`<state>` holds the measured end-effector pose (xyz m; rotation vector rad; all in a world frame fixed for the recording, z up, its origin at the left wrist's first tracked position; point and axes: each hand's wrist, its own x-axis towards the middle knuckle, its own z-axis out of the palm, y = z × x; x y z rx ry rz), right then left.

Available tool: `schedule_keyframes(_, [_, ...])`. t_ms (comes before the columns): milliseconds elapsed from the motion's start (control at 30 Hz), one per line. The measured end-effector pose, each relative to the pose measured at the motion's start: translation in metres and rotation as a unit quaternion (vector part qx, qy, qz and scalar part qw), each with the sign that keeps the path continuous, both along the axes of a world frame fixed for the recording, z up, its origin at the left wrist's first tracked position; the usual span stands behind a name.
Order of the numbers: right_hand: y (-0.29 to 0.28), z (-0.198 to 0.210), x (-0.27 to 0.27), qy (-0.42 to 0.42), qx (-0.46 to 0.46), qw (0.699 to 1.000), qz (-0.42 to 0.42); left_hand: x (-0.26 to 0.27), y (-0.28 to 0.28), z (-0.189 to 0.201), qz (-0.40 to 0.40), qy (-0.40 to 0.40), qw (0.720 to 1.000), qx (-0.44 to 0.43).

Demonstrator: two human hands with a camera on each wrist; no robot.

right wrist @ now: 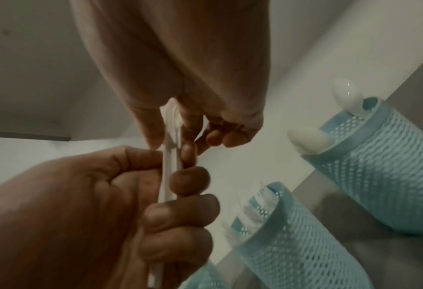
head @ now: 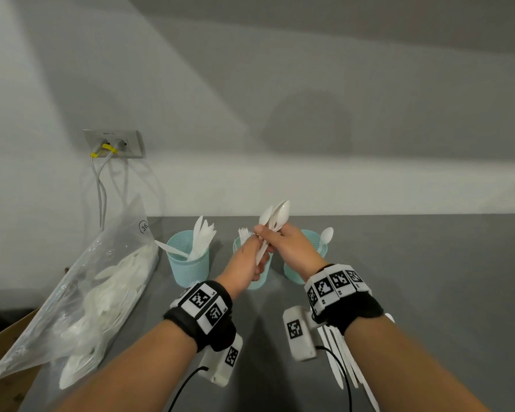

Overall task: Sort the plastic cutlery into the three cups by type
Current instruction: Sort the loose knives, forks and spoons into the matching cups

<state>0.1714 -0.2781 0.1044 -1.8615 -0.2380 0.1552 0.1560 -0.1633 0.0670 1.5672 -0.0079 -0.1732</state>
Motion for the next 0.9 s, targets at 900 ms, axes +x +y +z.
schedule_keyframes(900, [-0.096,-0.059,0.04,0.061,-0.072,0.973,-0.212,0.044,-0.074,-0.054,0.026,-0.241,0.795,0.556])
